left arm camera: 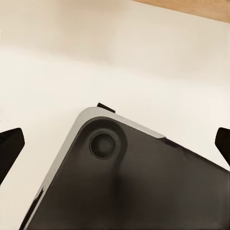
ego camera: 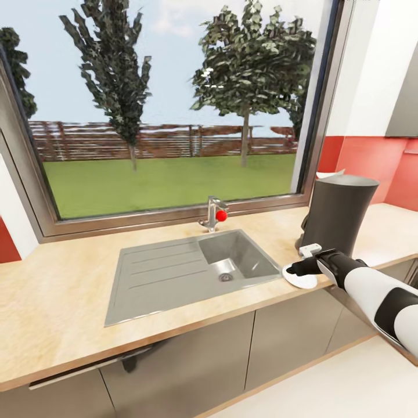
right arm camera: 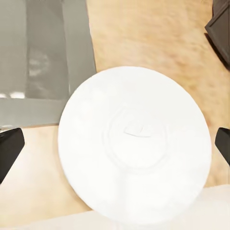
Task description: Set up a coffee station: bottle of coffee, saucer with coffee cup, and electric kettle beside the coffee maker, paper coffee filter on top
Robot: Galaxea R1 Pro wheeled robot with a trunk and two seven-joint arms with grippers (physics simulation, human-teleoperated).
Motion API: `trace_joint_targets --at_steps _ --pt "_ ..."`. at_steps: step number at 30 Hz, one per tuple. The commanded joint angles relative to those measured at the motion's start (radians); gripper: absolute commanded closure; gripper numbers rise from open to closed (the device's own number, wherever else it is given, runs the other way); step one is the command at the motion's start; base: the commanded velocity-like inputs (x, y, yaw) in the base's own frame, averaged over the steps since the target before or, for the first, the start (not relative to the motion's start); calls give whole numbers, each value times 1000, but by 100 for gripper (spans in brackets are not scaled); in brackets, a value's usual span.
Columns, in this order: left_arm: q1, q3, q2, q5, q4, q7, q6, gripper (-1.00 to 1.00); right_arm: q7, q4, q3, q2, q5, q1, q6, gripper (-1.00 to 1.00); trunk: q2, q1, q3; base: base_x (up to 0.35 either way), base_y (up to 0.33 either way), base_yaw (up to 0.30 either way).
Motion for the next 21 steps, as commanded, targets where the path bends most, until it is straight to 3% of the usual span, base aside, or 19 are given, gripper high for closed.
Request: trace_joint_targets --at_steps 1,8,11,14,15,17,19,21 --pt "0 4 0 8 -1 -10 1 -100 2 2 -10 -1 10 -1 6 -100 7 -4 2 0 0 0" --pt "0 2 0 5 -1 -10 1 -100 3 2 -12 -17 10 -1 7 -100 56 -31 24 0 0 0" --pt "0 1 0 0 -1 -14 1 -100 9 1 -11 -65 4 -1 10 -100 77 -42 34 0 0 0" --pt "0 1 0 -4 -1 -18 1 -100 9 0 -9 -92 -26 -1 14 -100 98 -54 43 0 0 0" --pt "0 -3 0 -13 -2 -22 1 -100 18 -36 -9 -153 -51 -1 19 -100 105 -58 46 0 0 0" --pt "0 -4 3 -14 -2 -22 1 -100 27 -57 -9 -173 -51 -2 18 -100 119 -65 52 0 0 0" --pt "0 -5 4 -15 -4 -22 1 -100 77 -138 -10 -211 -53 -2 11 -100 133 -73 59 0 0 0" --pt "0 -6 6 -17 -7 -22 1 -100 127 -190 -10 -226 -53 -2 9 -100 147 -81 65 0 0 0"
